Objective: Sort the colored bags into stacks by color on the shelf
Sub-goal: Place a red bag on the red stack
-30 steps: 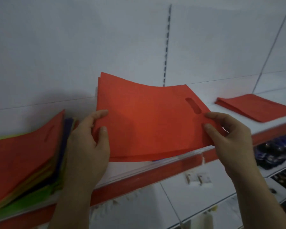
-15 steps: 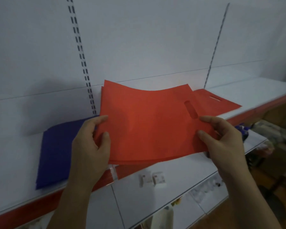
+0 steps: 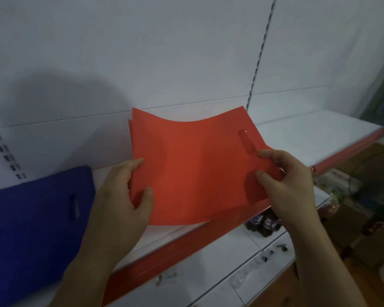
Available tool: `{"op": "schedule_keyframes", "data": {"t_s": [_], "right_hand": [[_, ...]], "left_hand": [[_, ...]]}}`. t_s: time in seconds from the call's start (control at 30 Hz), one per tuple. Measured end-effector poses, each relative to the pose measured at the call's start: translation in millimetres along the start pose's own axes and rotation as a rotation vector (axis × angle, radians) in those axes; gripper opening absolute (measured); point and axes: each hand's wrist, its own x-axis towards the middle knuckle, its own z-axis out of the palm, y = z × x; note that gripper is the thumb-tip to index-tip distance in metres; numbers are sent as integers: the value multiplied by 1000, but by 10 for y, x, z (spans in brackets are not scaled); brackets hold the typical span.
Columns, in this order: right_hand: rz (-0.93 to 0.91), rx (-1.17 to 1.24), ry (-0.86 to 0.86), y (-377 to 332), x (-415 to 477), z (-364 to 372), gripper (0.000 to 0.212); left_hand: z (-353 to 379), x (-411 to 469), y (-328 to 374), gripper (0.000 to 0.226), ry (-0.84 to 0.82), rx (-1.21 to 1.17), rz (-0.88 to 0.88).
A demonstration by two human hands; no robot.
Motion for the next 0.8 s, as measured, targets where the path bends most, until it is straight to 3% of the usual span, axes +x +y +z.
{"op": "schedule_keyframes", "data": {"t_s": [0.37, 0.6, 0.8], "right_hand": [[19, -110, -64, 836, 1399, -377, 32], [-101, -287, -343, 1333, 2073, -561, 26], [-140, -361, -482, 1510, 2224, -656, 26]], "left_hand": [[1040, 389, 315, 58, -99, 330, -40], [1664, 496, 536, 63, -113, 520, -265], [1939, 432, 657, 62, -109, 627, -412]]}}
